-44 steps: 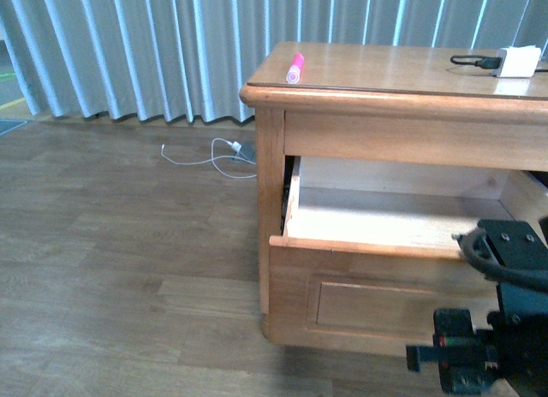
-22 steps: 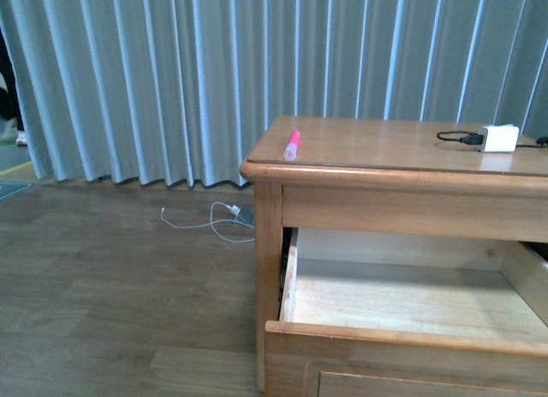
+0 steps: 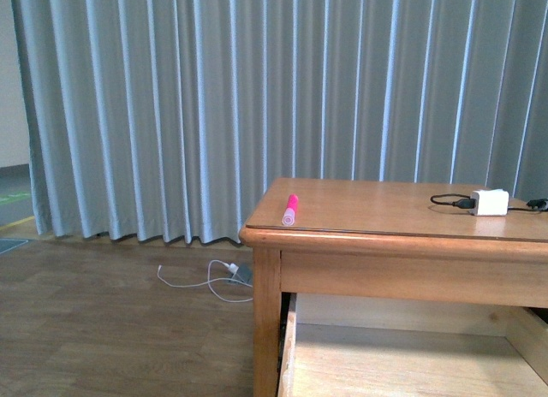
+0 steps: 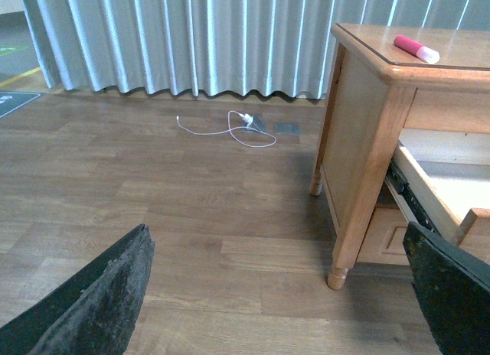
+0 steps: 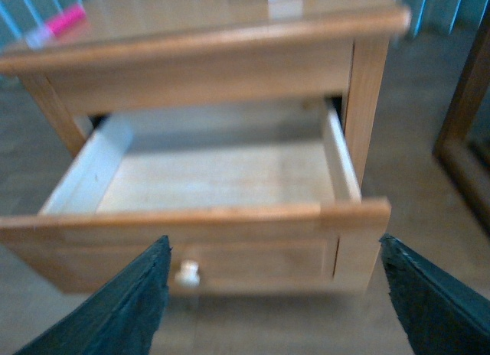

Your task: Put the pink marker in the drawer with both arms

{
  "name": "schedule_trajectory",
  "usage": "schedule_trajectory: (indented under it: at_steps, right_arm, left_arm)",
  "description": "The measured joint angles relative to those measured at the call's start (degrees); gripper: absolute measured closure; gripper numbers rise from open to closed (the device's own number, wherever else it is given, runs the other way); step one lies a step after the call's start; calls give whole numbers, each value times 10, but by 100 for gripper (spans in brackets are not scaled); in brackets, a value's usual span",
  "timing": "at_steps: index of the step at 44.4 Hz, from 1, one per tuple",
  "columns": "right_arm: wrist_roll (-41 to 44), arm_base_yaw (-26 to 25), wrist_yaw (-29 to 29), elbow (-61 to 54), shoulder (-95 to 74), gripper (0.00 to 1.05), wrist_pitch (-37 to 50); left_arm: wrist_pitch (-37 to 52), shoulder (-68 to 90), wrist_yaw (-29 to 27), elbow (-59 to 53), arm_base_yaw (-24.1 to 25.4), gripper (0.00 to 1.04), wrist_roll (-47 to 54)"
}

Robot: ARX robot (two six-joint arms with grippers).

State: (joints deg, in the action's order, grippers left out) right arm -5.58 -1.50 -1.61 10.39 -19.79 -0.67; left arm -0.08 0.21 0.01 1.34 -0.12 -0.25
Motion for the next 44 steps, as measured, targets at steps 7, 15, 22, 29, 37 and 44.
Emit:
schedule_trajectory:
  at_steps: [7,15,22,29,37,44]
  right_arm:
    - [40,12,16,-41,44,51,101]
    - [49,13,17,-62,65,81,95]
    - [54,13,16,-71,87,99,87]
    - [54,13,16,-73,89,62,87]
    - [54,13,16,-73,89,25,87]
    - [54,13,16,-73,89,8,87]
  left_arm:
    - [0,0,0,0,0,6,0]
    - [0,0,0,0,0,6,0]
    - [0,0,0,0,0,6,0]
    - [0,0,0,0,0,6,0]
    - [0,0,0,0,0,6,0]
    - [0,1,-4,0,-2,6,-1]
